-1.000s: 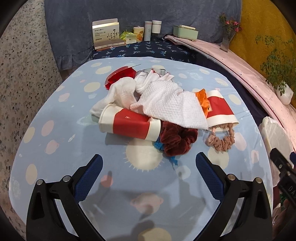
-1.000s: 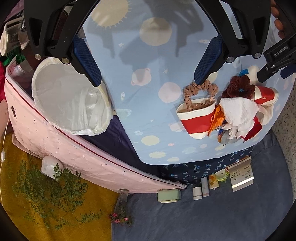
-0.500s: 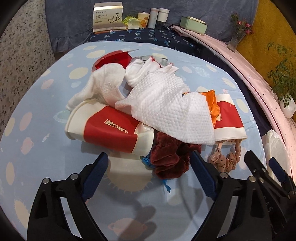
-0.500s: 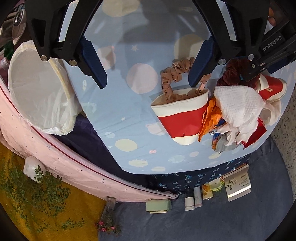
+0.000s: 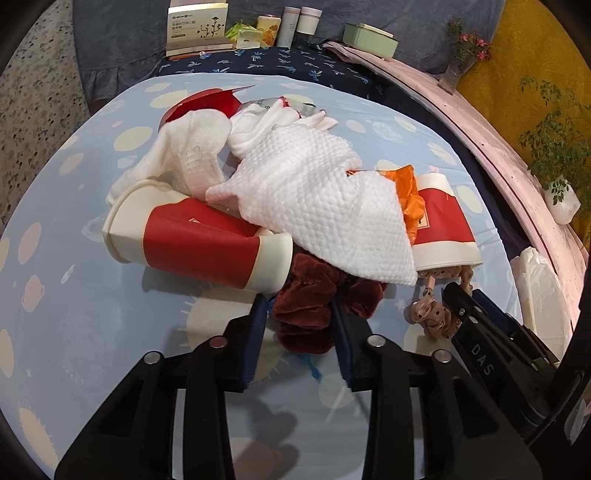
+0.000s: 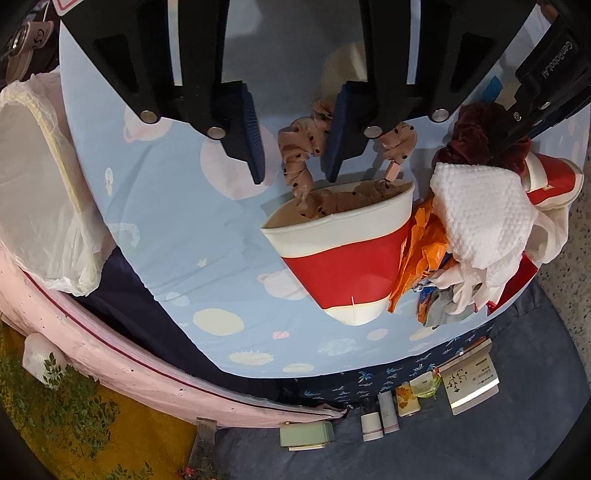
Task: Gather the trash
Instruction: 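Grasp the pink beaded bracelet with the right tool while the left tool grasps the brown scrunchie, then carry both items over the wastebasket and open both tools to drop them, then move both tools back over the trash pile on the table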
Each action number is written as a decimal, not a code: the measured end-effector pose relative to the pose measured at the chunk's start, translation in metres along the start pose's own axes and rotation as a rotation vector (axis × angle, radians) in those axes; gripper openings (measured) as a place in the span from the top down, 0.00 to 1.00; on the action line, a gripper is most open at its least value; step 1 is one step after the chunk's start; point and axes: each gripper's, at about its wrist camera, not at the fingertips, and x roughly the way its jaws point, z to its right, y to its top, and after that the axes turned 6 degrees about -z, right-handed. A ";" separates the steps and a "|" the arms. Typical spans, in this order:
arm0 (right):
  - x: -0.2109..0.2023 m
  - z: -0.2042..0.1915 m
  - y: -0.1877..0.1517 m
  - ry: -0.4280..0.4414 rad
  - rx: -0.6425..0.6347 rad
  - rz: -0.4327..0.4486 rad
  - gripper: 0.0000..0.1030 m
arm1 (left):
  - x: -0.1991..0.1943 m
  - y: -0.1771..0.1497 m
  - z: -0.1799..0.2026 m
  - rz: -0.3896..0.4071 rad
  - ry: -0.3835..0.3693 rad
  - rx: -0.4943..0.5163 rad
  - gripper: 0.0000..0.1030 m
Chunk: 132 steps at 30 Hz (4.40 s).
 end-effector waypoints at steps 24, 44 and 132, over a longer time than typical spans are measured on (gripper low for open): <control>-0.098 0.057 -0.030 0.024 0.066 0.151 0.91 | -0.064 -0.039 0.066 0.086 -0.092 0.157 0.87; -0.139 0.159 -0.036 -0.068 0.206 0.248 0.91 | -0.095 -0.036 0.183 0.138 -0.254 0.364 0.91; -0.145 -0.003 -0.054 -0.066 -0.039 0.179 0.42 | -0.106 -0.040 -0.026 0.175 0.075 0.052 0.14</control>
